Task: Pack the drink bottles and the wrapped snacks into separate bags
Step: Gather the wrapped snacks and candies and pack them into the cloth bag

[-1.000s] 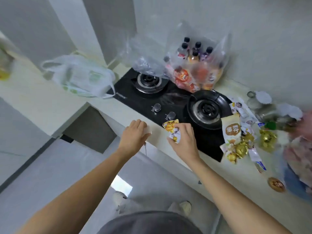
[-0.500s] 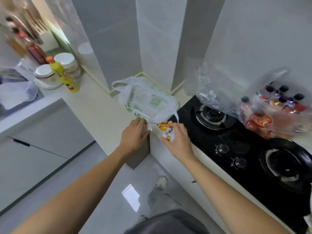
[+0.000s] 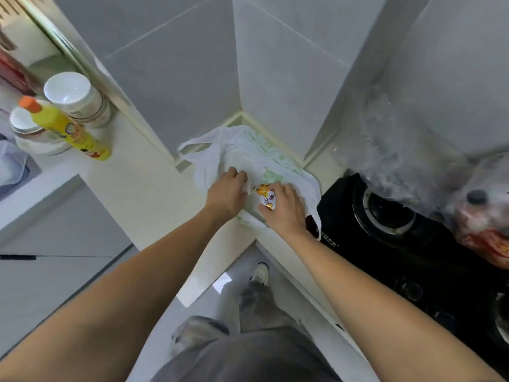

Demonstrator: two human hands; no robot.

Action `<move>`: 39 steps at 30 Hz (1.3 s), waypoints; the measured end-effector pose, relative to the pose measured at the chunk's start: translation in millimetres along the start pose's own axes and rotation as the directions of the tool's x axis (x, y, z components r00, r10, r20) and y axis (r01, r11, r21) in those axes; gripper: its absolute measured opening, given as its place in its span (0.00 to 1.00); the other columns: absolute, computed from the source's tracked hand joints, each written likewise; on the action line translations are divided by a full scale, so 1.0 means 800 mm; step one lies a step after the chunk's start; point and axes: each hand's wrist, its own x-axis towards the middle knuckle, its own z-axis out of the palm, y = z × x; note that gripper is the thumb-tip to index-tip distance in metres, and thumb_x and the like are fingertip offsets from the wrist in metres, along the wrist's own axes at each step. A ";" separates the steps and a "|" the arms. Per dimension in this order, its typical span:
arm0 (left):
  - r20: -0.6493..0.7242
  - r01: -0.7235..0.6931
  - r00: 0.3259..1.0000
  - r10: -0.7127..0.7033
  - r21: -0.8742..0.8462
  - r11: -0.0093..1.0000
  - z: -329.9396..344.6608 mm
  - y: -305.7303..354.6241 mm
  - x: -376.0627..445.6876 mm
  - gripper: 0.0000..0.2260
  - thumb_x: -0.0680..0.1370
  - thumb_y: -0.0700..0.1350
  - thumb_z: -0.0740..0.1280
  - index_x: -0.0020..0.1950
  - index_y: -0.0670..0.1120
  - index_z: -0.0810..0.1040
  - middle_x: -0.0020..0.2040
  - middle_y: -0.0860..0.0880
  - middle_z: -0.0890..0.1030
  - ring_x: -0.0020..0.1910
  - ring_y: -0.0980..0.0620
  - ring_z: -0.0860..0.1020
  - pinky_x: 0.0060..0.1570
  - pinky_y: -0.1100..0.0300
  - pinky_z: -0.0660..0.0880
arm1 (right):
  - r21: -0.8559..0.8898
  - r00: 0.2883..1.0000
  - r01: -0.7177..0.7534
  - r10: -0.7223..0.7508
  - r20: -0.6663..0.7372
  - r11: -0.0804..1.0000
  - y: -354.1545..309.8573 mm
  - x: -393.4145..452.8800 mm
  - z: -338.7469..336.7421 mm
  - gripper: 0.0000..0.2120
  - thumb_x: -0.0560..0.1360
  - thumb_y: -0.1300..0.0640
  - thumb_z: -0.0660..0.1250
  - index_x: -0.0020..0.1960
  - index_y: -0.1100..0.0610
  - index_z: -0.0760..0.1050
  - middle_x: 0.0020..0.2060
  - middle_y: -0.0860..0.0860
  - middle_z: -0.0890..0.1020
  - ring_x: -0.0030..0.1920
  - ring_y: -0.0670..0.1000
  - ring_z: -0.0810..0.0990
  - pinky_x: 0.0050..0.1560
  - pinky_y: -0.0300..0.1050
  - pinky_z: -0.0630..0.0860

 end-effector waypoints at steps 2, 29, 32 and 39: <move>0.023 -0.017 1.000 0.017 -0.008 1.000 0.004 -0.002 0.018 0.12 0.80 0.43 0.64 0.63 0.42 0.73 0.58 0.44 0.72 0.55 0.42 0.73 0.39 0.50 0.73 | -0.017 1.000 -0.020 0.020 -0.008 1.000 -0.003 0.011 0.005 0.23 0.73 0.44 0.74 0.64 0.50 0.73 0.58 0.51 0.76 0.60 0.56 0.75 0.60 0.52 0.70; 0.100 -0.814 0.573 0.814 0.188 0.550 -0.029 0.171 -0.147 0.25 0.79 0.57 0.61 0.74 0.48 0.72 0.69 0.45 0.75 0.65 0.42 0.73 0.55 0.46 0.74 | -0.060 0.728 -0.551 0.444 -0.522 0.832 0.022 -0.350 -0.103 0.26 0.82 0.43 0.63 0.75 0.56 0.70 0.73 0.55 0.73 0.72 0.57 0.70 0.74 0.54 0.67; 0.118 -0.876 0.474 0.872 0.161 0.455 0.000 0.250 -0.192 0.26 0.80 0.56 0.62 0.75 0.48 0.71 0.70 0.46 0.74 0.66 0.43 0.73 0.56 0.45 0.74 | -0.015 0.652 -0.633 0.523 -0.549 0.774 0.064 -0.422 -0.123 0.27 0.82 0.42 0.62 0.76 0.53 0.68 0.75 0.53 0.71 0.74 0.55 0.67 0.74 0.53 0.66; 0.147 -0.930 0.364 0.920 0.108 0.351 0.092 0.425 -0.313 0.25 0.80 0.56 0.64 0.75 0.48 0.70 0.69 0.47 0.74 0.65 0.43 0.73 0.56 0.45 0.74 | 0.046 0.564 -0.710 0.607 -0.559 0.702 0.186 -0.593 -0.160 0.26 0.82 0.43 0.62 0.77 0.54 0.68 0.75 0.55 0.71 0.75 0.57 0.67 0.74 0.54 0.66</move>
